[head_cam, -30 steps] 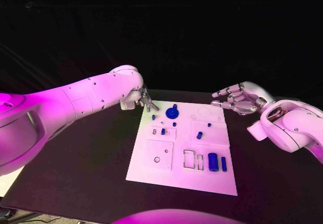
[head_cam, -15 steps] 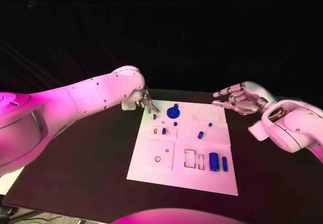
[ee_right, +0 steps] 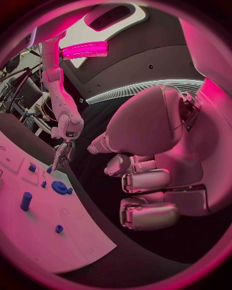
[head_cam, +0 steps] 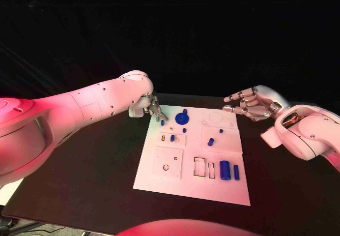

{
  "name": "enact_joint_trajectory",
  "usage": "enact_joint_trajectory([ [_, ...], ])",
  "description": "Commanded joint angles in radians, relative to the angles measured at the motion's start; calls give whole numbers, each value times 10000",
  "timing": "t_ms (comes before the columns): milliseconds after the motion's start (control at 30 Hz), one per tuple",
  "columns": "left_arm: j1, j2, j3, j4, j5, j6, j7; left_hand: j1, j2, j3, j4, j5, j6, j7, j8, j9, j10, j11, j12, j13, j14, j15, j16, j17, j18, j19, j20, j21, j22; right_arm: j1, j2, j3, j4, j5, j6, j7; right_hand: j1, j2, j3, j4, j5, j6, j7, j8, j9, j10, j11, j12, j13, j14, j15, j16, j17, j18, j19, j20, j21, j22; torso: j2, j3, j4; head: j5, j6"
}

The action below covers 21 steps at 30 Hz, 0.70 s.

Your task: Assemble the parts on the task board

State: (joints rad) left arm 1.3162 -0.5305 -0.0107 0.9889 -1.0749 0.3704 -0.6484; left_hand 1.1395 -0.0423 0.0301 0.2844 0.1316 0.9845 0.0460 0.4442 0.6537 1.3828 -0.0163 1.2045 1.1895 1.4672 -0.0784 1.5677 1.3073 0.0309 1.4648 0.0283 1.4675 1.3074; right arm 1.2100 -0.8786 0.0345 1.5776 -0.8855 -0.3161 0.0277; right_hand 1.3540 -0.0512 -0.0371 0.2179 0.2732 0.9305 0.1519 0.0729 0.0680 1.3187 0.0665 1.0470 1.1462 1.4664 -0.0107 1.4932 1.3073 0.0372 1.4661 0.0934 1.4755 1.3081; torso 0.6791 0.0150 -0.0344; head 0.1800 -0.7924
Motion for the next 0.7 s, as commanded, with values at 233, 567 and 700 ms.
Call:
enact_joint_trajectory([
  [233,-8,69,-25,-44,105,296,194,288,25,132,-33,16,91,18,49,-66,30,-66,34,1,1036,-10,31,2635,53,343,34,55,1268,-6,18,1,2,-58,114,83,-11,110,-60,-11,66,73,3,-6,2,-22,-43,-43,-12,759,-34,-32,1394,29,160,-29,-39,858,-2,6,0,8,-8],
  [567,-60,135,-54,-110,158,173,257,752,177,371,-108,28,87,11,32,-181,22,-73,23,-24,1036,-18,31,2635,63,321,26,24,1237,-6,29,1,-6,-59,117,87,6,123,-64,-17,78,76,2,-6,2,-16,-46,-32,-6,761,-35,-28,1401,28,162,-30,-38,860,0,3,-10,-17,-27],
  [700,-69,137,-60,-129,196,53,289,1051,341,607,-175,26,73,-5,27,-240,15,-88,16,-37,1036,-27,31,2635,68,312,17,8,1224,-6,28,1,-7,-59,117,84,6,123,-64,-17,78,76,2,-6,2,-16,-46,-32,-6,761,-35,-28,1401,28,162,-30,-38,860,1,9,0,-18,-32],
])
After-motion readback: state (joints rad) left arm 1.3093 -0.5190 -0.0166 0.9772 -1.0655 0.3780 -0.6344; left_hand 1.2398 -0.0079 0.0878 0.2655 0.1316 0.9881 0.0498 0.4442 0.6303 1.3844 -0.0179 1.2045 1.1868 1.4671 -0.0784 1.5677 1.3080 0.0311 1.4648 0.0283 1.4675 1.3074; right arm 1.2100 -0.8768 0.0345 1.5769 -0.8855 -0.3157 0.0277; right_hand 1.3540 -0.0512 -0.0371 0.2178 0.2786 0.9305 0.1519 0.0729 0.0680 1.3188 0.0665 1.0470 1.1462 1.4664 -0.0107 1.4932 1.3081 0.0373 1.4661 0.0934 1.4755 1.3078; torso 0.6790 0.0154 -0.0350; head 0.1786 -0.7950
